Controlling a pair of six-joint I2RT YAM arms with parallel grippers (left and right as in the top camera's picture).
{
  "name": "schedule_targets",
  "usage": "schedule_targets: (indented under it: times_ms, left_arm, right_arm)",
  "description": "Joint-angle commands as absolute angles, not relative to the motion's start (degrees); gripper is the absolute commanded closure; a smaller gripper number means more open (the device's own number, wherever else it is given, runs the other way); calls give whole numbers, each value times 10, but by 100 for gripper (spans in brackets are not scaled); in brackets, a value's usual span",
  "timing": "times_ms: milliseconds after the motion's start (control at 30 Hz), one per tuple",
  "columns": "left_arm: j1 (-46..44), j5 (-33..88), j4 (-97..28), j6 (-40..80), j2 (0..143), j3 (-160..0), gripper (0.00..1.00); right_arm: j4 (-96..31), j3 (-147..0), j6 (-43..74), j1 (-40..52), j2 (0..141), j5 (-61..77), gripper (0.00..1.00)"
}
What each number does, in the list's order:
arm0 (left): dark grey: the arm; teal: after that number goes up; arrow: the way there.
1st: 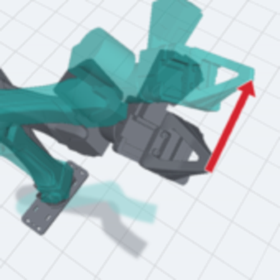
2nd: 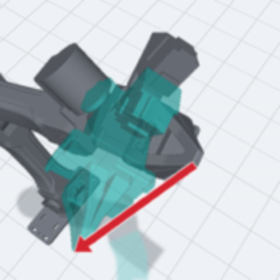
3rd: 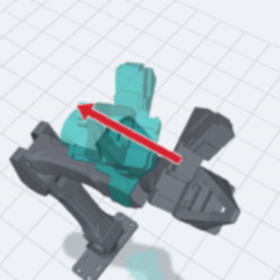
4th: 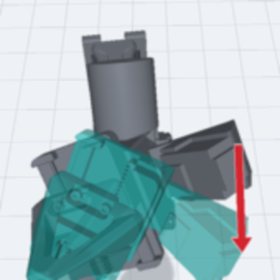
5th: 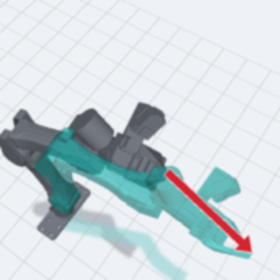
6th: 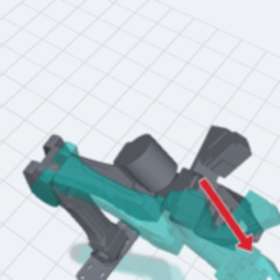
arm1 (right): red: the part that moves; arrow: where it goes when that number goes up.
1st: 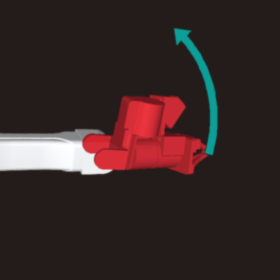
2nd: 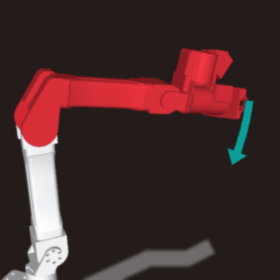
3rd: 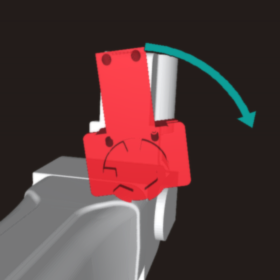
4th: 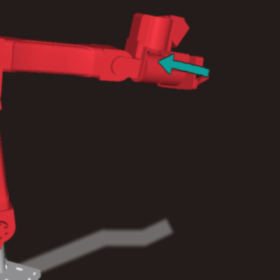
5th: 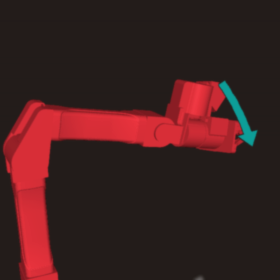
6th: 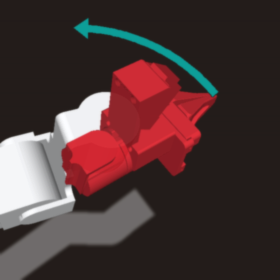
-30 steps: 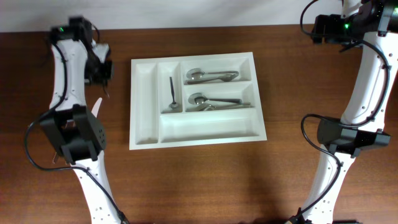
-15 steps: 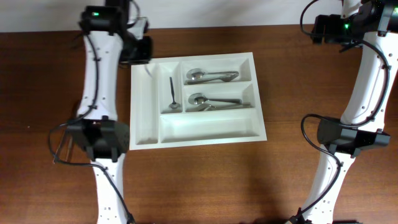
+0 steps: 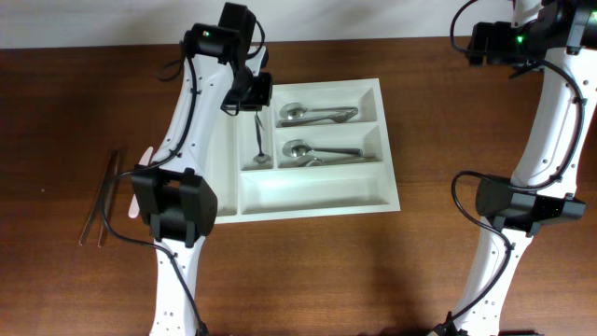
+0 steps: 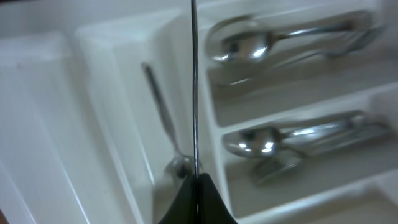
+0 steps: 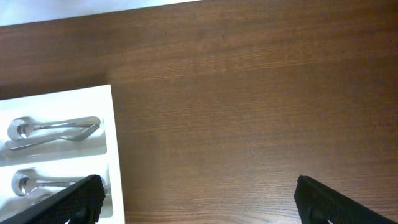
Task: Pack container
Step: 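Carry the spoon into the tray's narrow left compartment, then release the spoon and withdraw the left gripper to the left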
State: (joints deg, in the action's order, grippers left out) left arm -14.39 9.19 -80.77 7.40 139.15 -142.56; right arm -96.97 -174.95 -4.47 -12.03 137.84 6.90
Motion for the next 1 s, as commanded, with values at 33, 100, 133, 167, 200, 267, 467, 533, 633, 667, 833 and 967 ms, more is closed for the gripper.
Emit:
schedule_targets:
  times_ms: [33,100,133,167,200,267,467,533,633,667,833,967]
  left_arm:
    - [-136,50,-794,81,1404,-1386,98]
    - [-137,52,-791,81,1406,-1374,98]
    - [-138,52,-790,81,1407,-1367,98]
    - [-139,51,-789,80,1407,-1360,98]
    - [-140,51,-787,75,1407,-1353,98]
    - [-141,51,-779,68,1407,-1338,98]
    - [-140,51,-759,68,1407,-1313,23]
    - [-138,51,-761,59,1406,-1316,19]
    - [-134,50,-786,31,1402,-1331,13]
    - [-131,48,-802,22,1400,-1338,13]
    - [-106,-17,-899,15,1376,-1377,7]
    - [-81,-28,-930,17,1336,-1386,7]
  right_arm:
    - [-972,-1750,-40,-124,1373,68,1]
    - [-972,-1750,-40,-124,1373,68,1]
    - [-972,-1750,-40,-124,1373,68,1]
    - [-972,-1750,-40,-124,1373,68,1]
    - [-972,-1750,-40,-124,1373,68,1]
    - [-972,-1750,-40,-124,1373,68,1]
    - [-972,-1750,-40,-124,1373,68,1]
    - [-972,-1750,-40,-124,1373,68,1]
    - [-972,-1750,-40,-124,1373,68,1]
    - [-972,-1750,-40,-124,1373,68,1]
    - [-972,-1750,-40,-124,1373,68,1]
    - [-972,-1750,-40,-124,1373,68,1]
